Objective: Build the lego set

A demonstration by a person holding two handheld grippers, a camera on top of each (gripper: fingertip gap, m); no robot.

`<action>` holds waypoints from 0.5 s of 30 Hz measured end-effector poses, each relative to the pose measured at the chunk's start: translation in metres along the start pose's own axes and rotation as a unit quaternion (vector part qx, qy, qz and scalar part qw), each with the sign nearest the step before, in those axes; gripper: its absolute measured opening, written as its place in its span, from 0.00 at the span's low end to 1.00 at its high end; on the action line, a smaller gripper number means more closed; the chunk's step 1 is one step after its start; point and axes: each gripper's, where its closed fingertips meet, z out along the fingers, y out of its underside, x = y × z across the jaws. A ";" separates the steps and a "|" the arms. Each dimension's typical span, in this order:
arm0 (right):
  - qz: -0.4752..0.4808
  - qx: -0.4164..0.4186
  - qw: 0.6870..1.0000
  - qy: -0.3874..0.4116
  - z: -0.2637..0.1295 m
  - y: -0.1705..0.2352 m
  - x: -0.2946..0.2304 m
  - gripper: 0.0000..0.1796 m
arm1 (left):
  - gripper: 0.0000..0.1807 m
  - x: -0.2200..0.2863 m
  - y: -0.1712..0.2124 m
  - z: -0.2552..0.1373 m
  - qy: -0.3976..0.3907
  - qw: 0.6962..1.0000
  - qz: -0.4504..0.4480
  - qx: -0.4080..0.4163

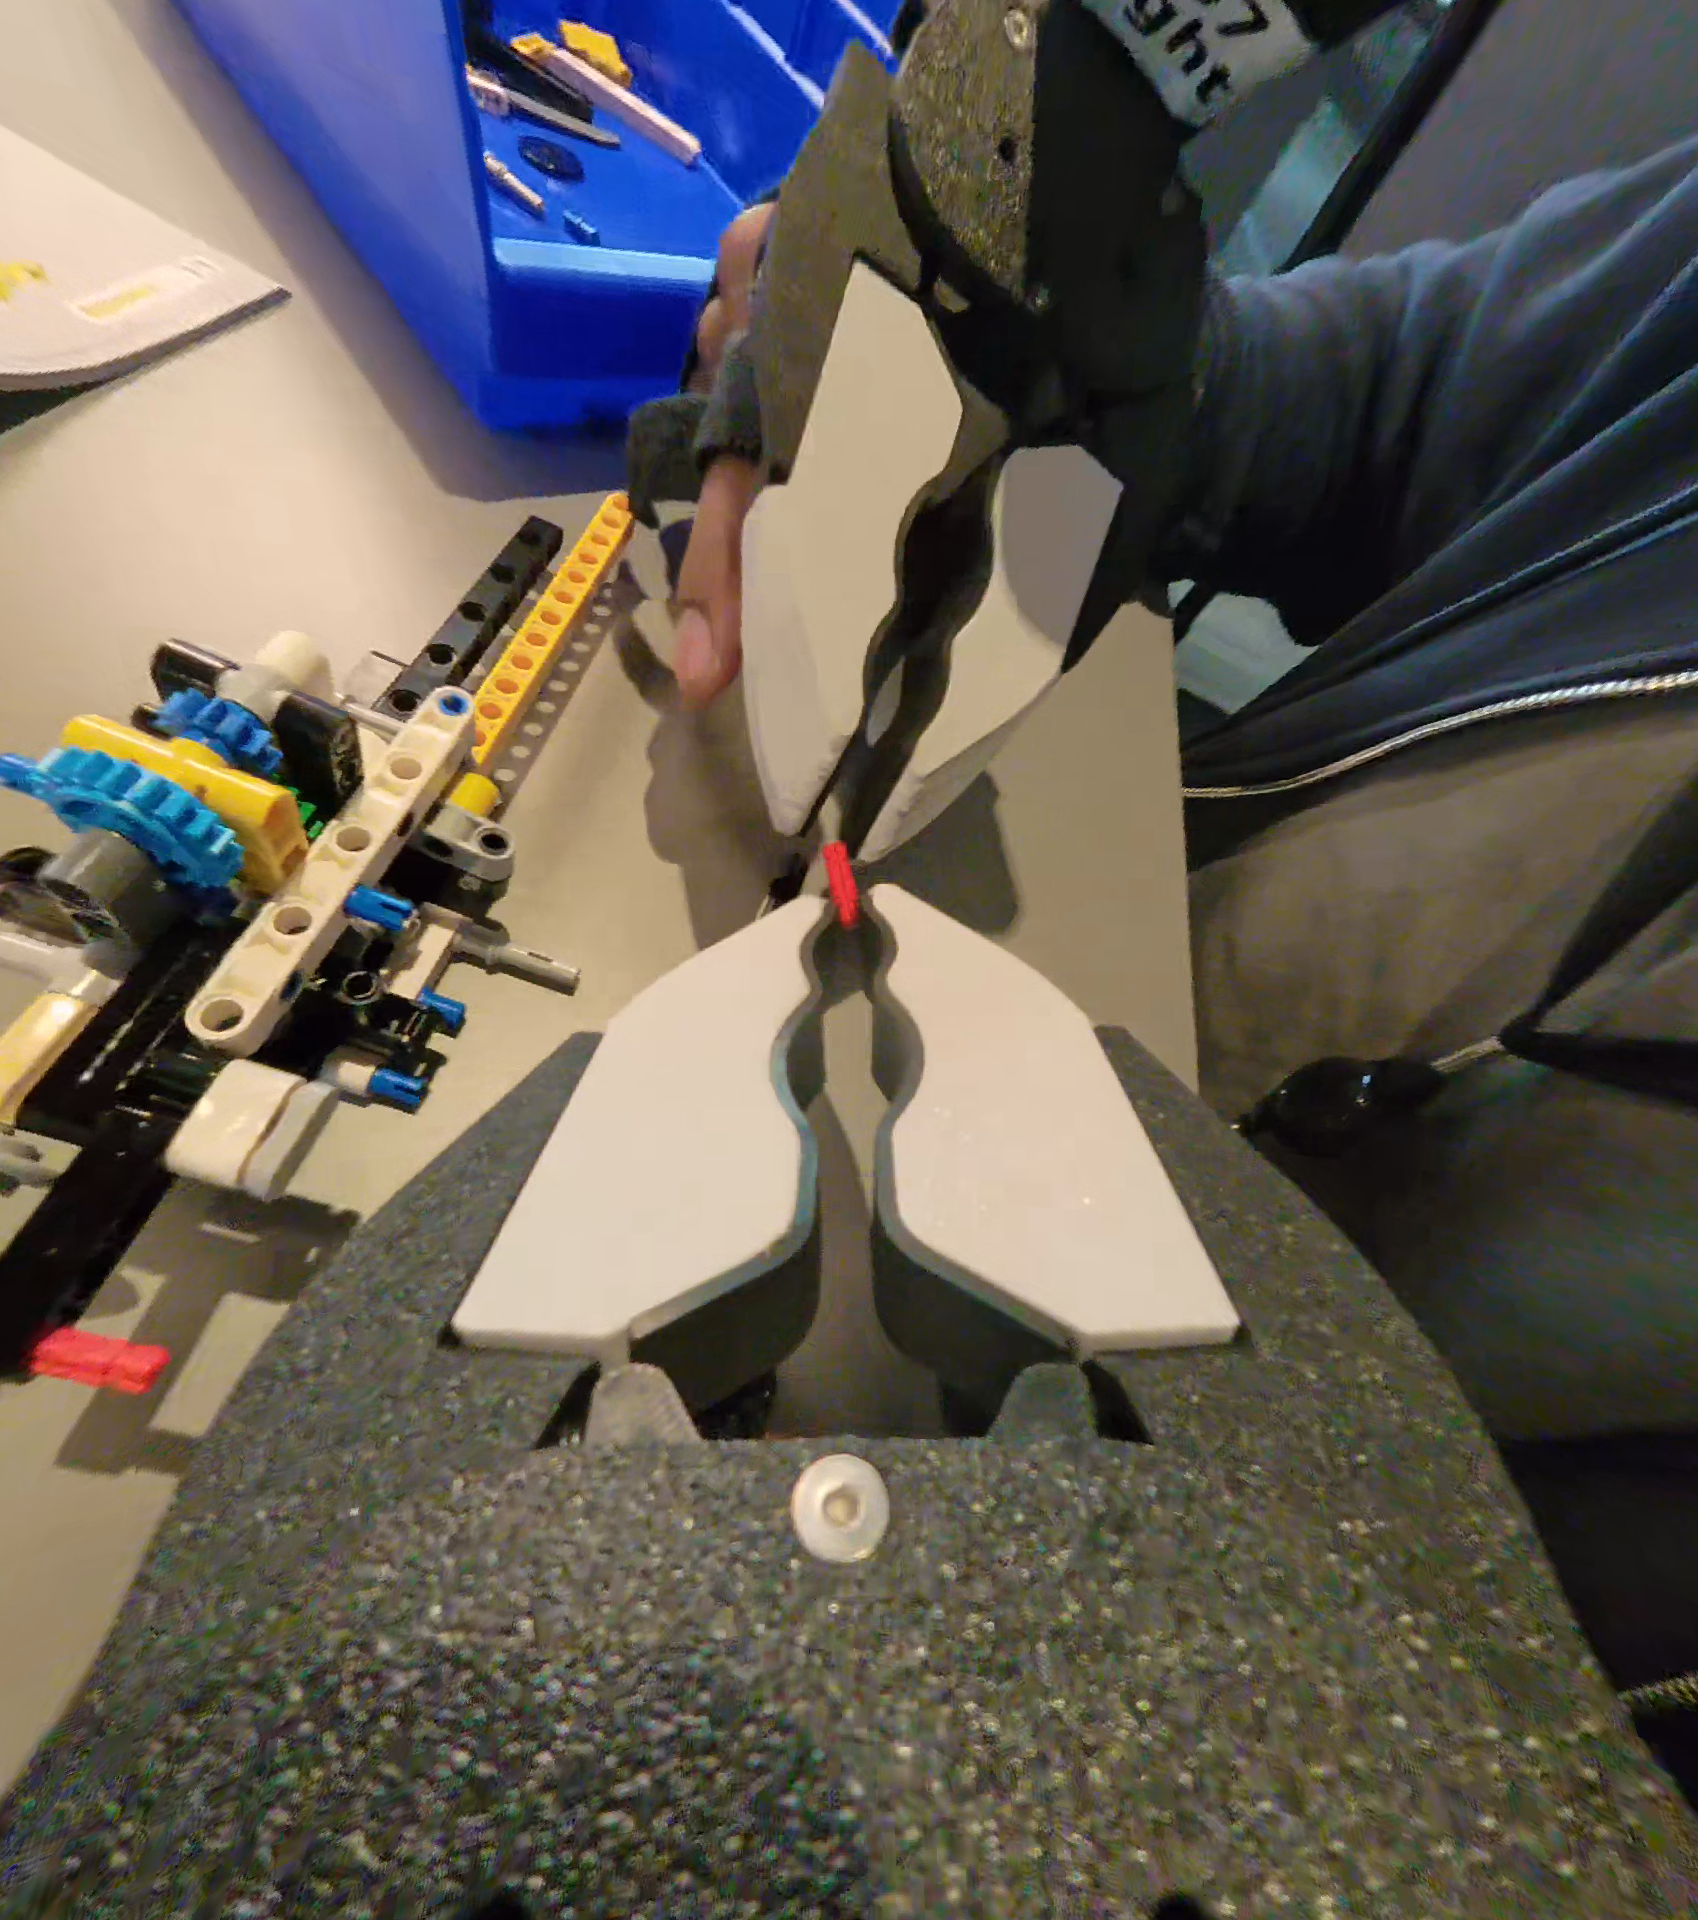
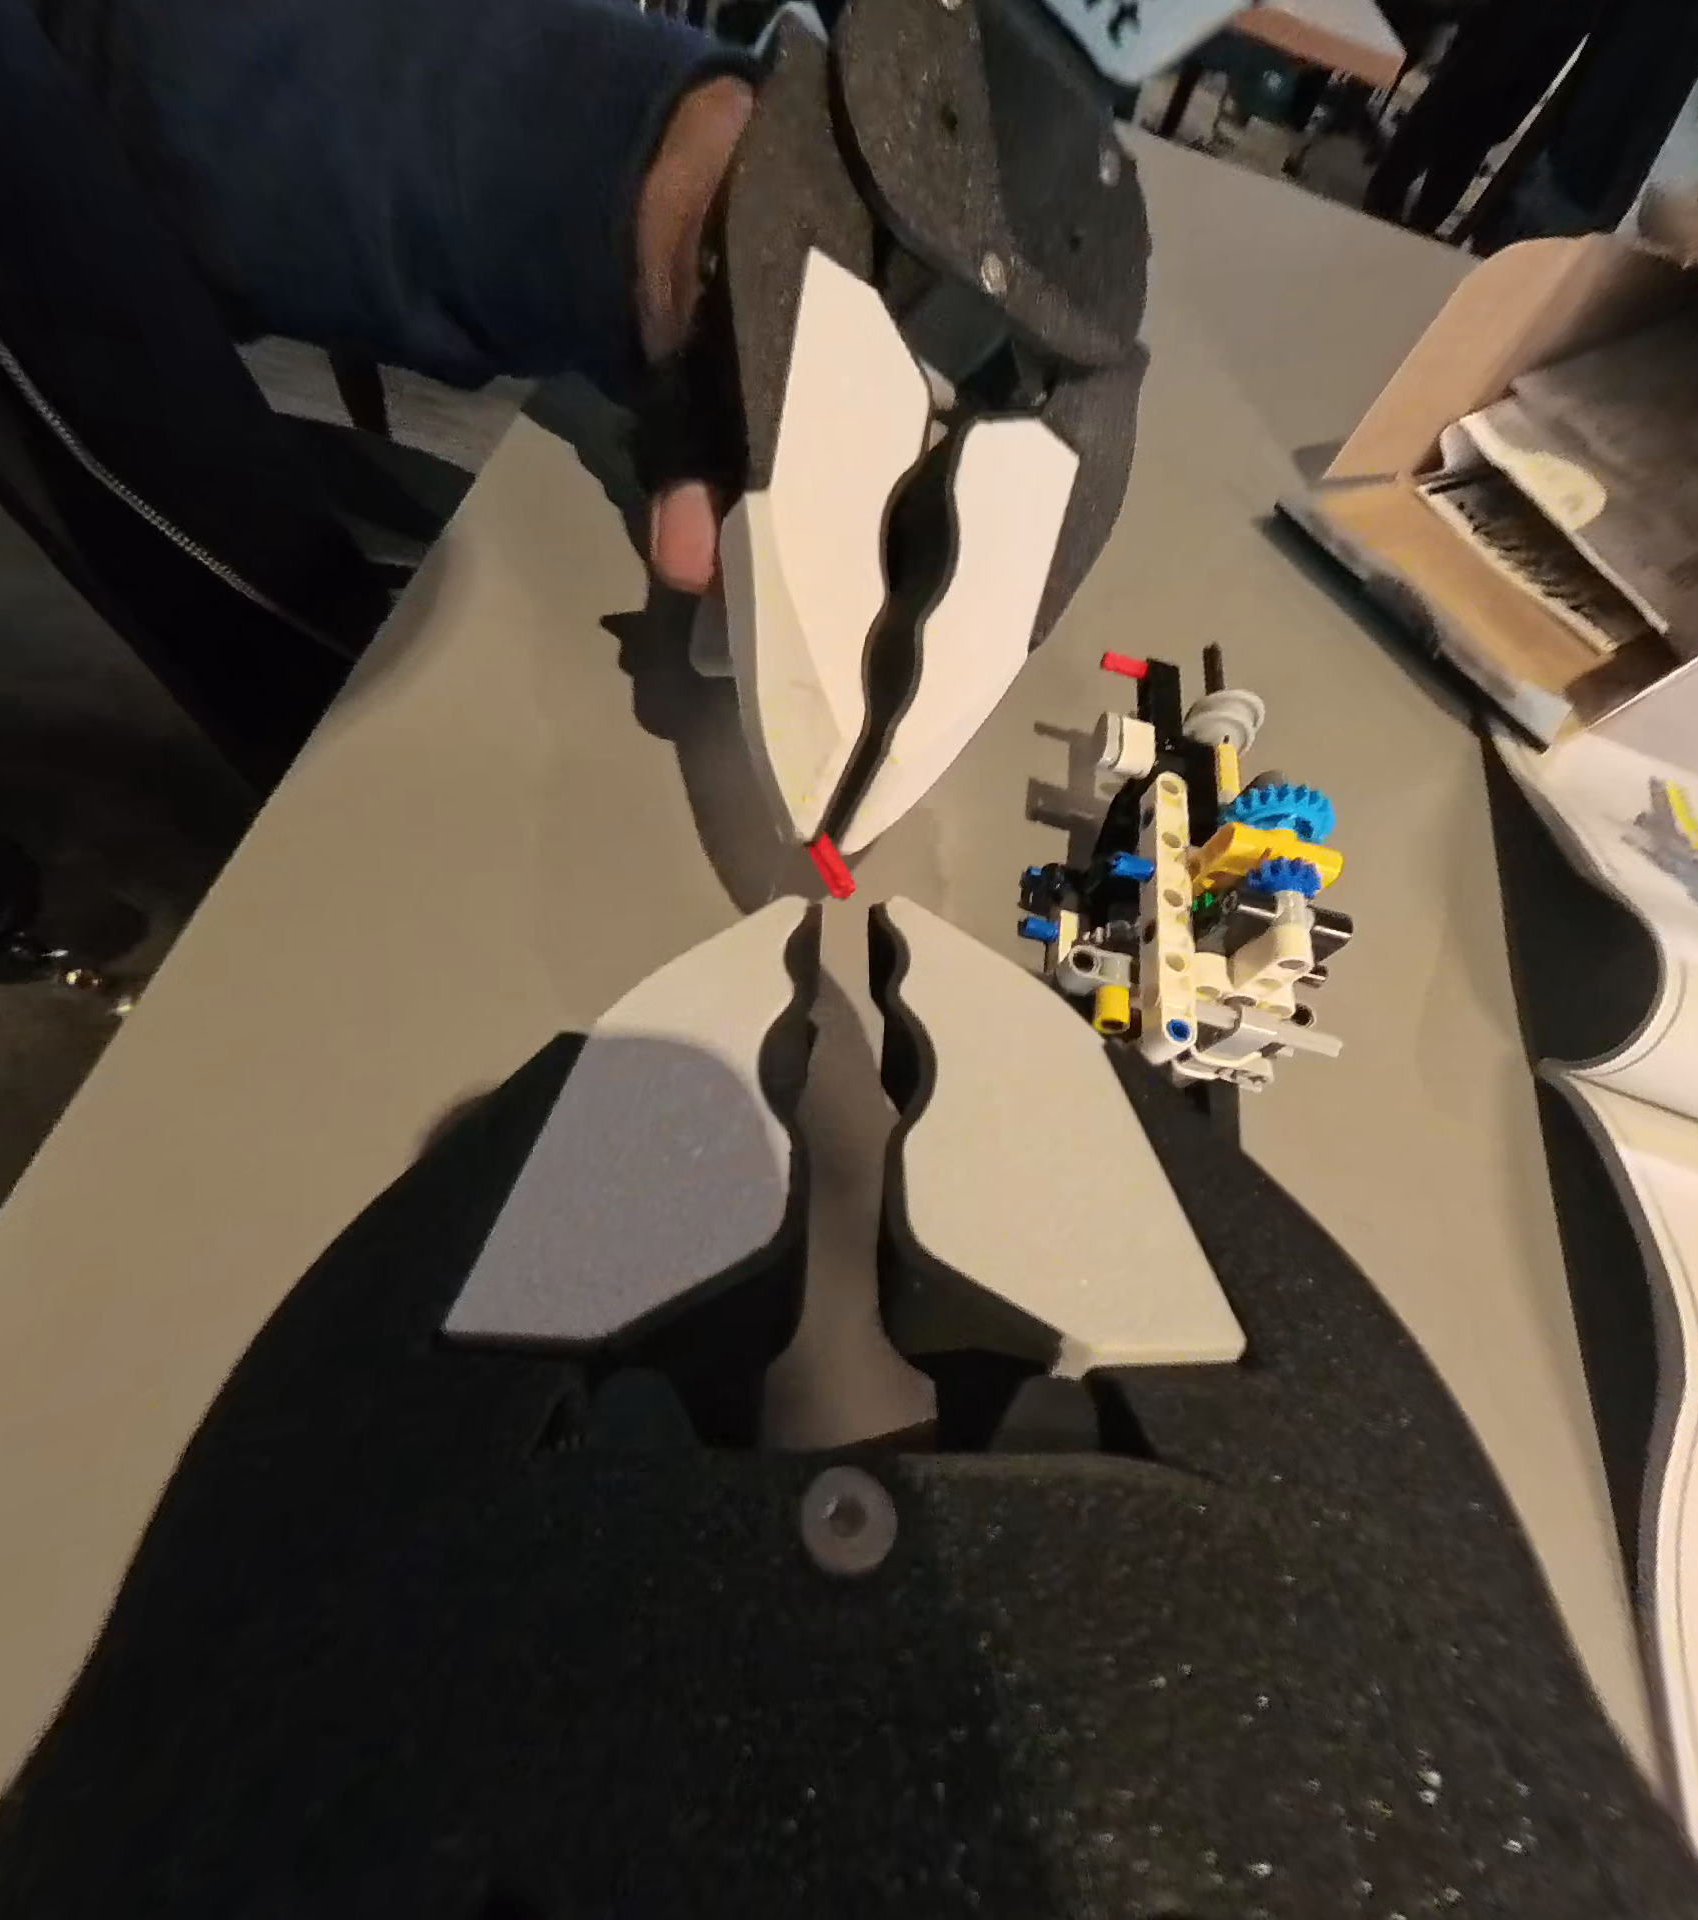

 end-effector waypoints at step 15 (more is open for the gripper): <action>-0.039 0.040 0.998 0.023 -0.001 -0.013 -0.001 0.03 | 0.02 0.004 -0.008 -0.002 0.064 0.997 -0.043 0.020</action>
